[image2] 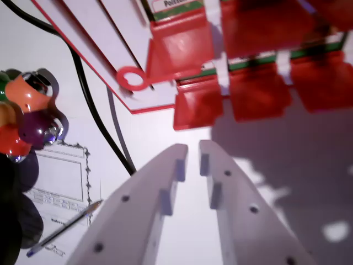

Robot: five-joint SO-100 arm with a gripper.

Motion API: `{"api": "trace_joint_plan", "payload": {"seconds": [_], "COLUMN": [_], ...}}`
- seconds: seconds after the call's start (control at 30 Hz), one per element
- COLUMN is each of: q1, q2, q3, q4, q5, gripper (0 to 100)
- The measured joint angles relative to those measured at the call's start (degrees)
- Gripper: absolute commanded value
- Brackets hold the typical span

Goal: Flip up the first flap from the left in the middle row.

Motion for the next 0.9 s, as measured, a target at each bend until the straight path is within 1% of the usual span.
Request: {"api": "trace_joint_plan", "payload": {"seconds": [0.27, 0.4, 0.63, 0.9], "q1": [-0.44, -0.44, -0.44, -0.44], "q2": [-4.66, -7.21, -11.07, -13.54], "q3": [-2.55, -2.72, -6.15, -6.5], "q4": [-4.22, -5.54, -8.17, -11.51], "q5": [2.11, 2.29, 3.52, 3.87], "gripper": [2, 2, 2, 2]}}
